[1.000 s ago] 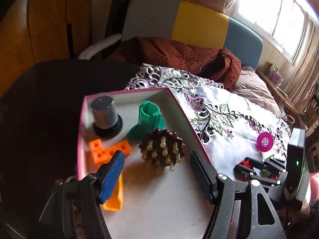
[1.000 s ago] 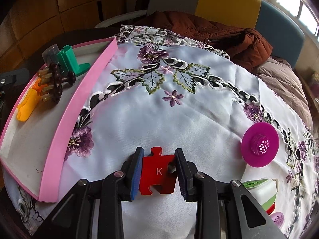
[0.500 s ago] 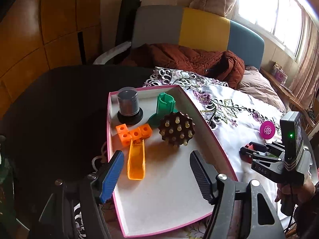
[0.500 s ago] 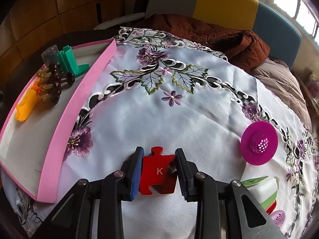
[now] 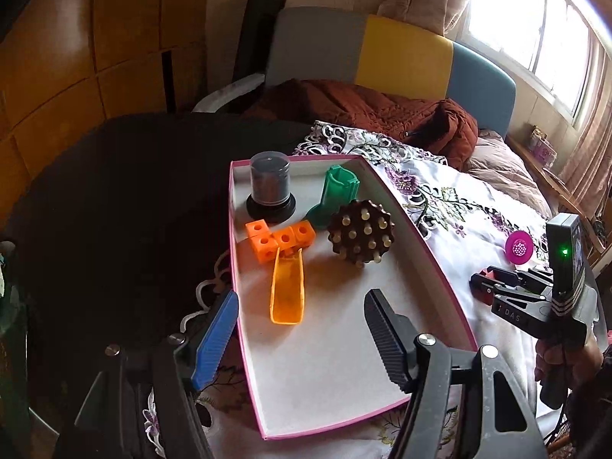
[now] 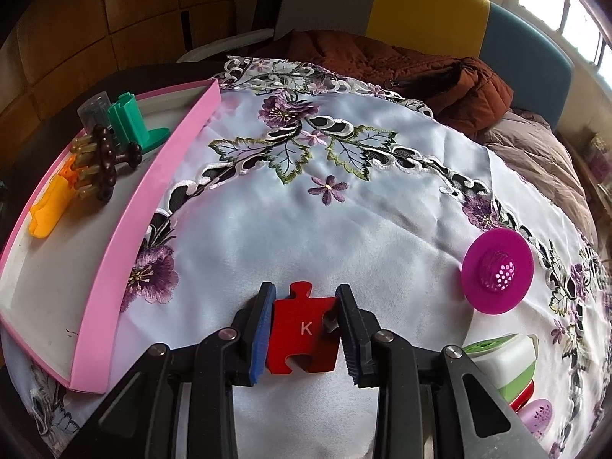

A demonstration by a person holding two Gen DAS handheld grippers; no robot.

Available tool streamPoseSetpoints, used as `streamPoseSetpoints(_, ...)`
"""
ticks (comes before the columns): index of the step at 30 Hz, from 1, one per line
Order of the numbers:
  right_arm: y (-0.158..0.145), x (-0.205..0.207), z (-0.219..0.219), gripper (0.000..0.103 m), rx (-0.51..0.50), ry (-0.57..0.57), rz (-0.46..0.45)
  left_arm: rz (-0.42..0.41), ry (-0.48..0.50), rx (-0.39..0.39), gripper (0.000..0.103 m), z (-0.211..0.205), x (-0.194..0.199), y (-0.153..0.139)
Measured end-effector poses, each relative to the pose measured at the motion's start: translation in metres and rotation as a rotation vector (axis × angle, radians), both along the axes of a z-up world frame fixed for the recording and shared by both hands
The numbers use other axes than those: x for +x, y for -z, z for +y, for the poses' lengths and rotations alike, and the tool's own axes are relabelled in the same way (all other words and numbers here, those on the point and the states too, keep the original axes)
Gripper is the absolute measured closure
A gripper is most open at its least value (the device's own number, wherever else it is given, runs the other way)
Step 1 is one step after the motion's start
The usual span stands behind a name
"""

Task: Organize rigid objects
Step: 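Lift the red K puzzle piece in the right tool toward the tray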

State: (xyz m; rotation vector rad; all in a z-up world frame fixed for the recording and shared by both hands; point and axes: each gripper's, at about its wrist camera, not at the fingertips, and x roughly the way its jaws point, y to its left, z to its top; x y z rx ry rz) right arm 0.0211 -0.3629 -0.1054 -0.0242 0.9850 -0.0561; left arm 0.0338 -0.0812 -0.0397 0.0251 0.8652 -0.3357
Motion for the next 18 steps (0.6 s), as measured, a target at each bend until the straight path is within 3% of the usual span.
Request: streamPoseSetpoints(18, 0.001, -0.003, 0.008, 0.071, -0.069, -0.002, -0.038, 0.037, -0.114, -0.003, 0.035, 0.053, 0.003, 0.01)
